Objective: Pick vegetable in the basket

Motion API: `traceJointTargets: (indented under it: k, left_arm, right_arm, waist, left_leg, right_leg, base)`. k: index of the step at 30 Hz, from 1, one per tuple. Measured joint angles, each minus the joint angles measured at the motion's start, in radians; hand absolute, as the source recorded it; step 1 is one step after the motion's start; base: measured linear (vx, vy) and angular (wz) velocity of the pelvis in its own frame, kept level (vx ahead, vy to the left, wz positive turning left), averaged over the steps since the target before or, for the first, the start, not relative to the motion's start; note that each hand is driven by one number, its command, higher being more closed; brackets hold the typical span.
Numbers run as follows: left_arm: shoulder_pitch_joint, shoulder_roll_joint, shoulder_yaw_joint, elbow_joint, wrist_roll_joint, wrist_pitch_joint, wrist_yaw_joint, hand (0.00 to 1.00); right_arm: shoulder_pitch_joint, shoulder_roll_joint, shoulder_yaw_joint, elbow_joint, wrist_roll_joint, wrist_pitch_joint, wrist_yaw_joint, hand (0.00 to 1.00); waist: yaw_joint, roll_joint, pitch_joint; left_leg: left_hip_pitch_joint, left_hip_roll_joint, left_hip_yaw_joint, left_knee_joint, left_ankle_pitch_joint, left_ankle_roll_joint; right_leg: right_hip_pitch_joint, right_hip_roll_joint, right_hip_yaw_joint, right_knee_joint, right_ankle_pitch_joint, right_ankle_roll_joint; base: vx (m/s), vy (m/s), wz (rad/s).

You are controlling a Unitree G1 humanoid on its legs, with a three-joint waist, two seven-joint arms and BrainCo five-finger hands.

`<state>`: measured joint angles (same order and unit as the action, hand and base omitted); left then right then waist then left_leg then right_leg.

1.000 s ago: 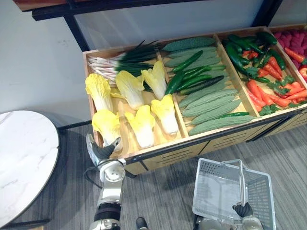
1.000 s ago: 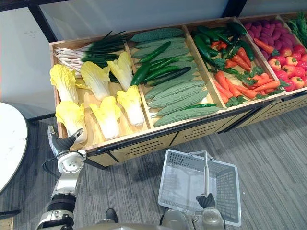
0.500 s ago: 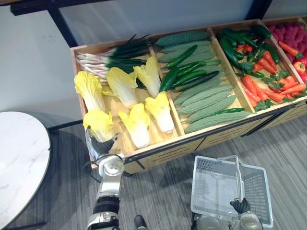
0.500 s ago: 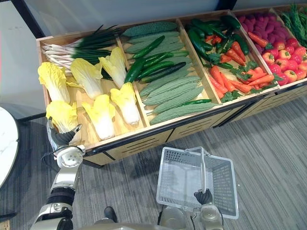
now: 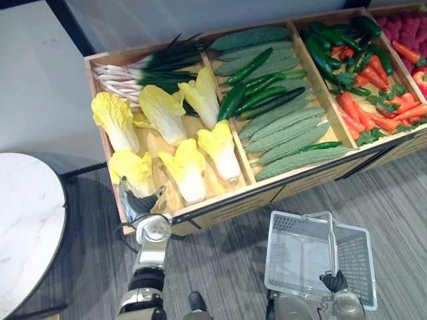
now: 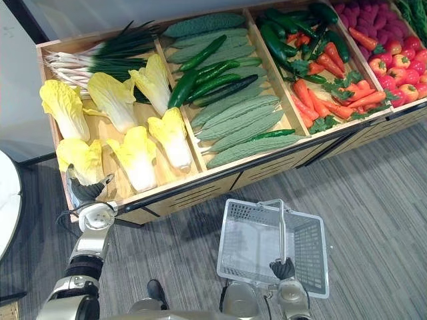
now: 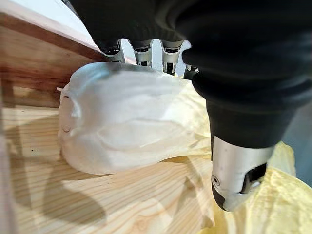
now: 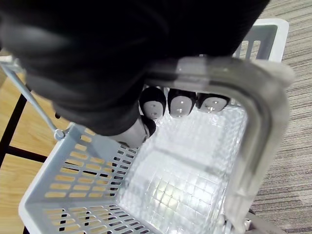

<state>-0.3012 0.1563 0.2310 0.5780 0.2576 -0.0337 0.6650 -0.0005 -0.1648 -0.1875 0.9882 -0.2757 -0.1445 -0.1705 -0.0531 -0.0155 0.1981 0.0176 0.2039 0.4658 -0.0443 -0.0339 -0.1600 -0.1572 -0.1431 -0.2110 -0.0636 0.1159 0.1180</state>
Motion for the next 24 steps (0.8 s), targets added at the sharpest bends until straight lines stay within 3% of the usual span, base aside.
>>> traceJointTargets:
  k: [13,19,24]
  left_arm:
    - [-0.094,0.021,0.023,0.177,-0.002,-0.001,0.008,0.0]
    - [-0.162,0.096,-0.019,0.297,0.023,0.011,-0.074,0.0]
    - [-0.229,0.153,-0.039,0.357,0.214,0.095,-0.198,0.0]
  right_arm:
    - [-0.01,-0.016,0.002,0.001,0.001,0.0,0.0,1.0]
    - [-0.037,-0.032,0.03,0.013,0.002,0.005,0.005,1.0]
    - [-0.068,-0.057,0.039,0.022,0.002,0.008,0.014,1.0]
  waist:
    - [0.001,0.015,0.013]
    - [0.001,0.016,0.017]
    - [0.003,0.02,0.03]
  left_leg:
    - [0.001,0.0,0.018,0.009,-0.005,-0.002]
    - [-0.001,0.0,0.021,0.011,-0.006,-0.003]
    - [-0.014,0.0,0.019,0.014,-0.003,-0.002]
  right_leg:
    - [-0.013,0.0,0.021,0.012,0.0,0.0]
    - [-0.021,0.0,0.029,0.013,0.0,0.001]
    - [-0.034,0.0,0.031,0.012,0.007,0.0]
  base:
    - [-0.03,-0.029,-0.04]
    - [-0.05,-0.034,-0.03]
    - [-0.02,-0.016,0.0]
